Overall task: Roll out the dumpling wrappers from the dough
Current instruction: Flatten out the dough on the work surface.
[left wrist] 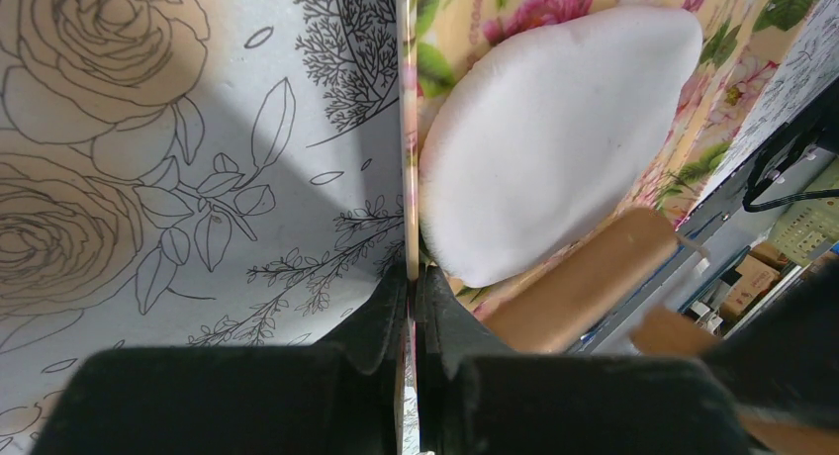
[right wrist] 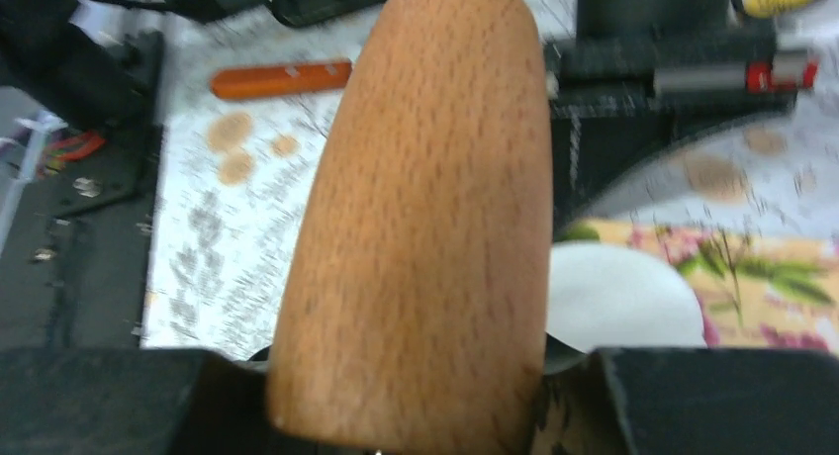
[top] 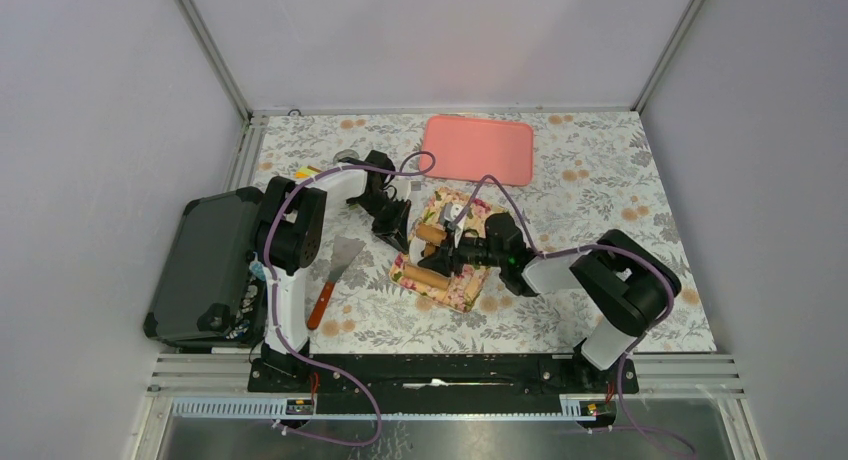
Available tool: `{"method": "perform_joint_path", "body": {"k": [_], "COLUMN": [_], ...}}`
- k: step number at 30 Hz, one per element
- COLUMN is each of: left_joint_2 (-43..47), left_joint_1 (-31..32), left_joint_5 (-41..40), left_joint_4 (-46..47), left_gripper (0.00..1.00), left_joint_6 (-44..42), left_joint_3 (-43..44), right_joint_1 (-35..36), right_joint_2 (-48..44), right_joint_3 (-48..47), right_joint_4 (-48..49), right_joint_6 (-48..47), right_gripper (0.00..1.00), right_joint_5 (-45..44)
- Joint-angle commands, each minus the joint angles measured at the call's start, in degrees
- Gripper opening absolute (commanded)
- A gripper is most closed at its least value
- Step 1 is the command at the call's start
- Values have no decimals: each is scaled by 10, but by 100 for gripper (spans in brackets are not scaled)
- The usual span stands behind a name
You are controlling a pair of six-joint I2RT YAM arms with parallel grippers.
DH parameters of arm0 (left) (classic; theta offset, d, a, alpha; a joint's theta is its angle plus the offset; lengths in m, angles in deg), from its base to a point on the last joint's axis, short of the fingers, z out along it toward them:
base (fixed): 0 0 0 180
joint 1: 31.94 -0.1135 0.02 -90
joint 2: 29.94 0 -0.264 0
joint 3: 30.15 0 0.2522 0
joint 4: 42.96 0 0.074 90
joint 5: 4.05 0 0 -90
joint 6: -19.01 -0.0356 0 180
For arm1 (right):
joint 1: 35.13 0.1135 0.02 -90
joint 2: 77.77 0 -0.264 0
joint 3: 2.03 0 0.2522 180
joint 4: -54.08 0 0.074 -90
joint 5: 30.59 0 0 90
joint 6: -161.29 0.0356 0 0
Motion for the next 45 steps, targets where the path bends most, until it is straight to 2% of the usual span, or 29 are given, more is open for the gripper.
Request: {"method": "perform_joint_path", "body": {"k": [1, 4, 12, 18, 24, 28, 31, 34, 37, 42, 45], "left_joint_2": [-11, -10, -8, -8, -9, -8, -9, -8, -10, -12, -12], "left_joint_1": [-7, -6, -6, -6, -6, -6, -7, -7, -8, -8, -8], "left_joint_5": [-76, -76, -76, -75, -77, -77, -77, -77, -75, -72, -71], "left_joint_4": [51, 51, 51, 52, 52, 53, 53, 53, 54, 52, 51], "left_gripper": [0, 0, 0, 0, 0, 0, 0, 0, 0, 0, 0], "left_joint_6": [-38, -39, -41, -40, -38, -38, -38, -37, -36, -36, -37], "left_joint_3": [-15, -15, -16, -17, -16, -15, -16, -15, -14, -12, -12], "right_joint_1": [-1, -7, -82, -137, -144, -162, -177, -178, -178, -178, -174], "right_joint_2": [17, 11, 13, 27, 44, 31, 10, -3, 22, 85, 83], "right_joint_3": [-39, -38, -18, -20, -86, -109, -105, -110, -110, -74, -54], "right_joint_4": [-53, -87, -72, -34, -30, 61, 106, 26, -21, 22, 45], "right_joint_6": [-77, -90, -12, 67, 90, 207, 255, 179, 110, 98, 115], "right_gripper": [0, 0, 0, 0, 0, 0, 0, 0, 0, 0, 0], "right_joint_5": [-84, -137, -151, -69, 32, 81, 46, -43, -103, -145, -157]}}
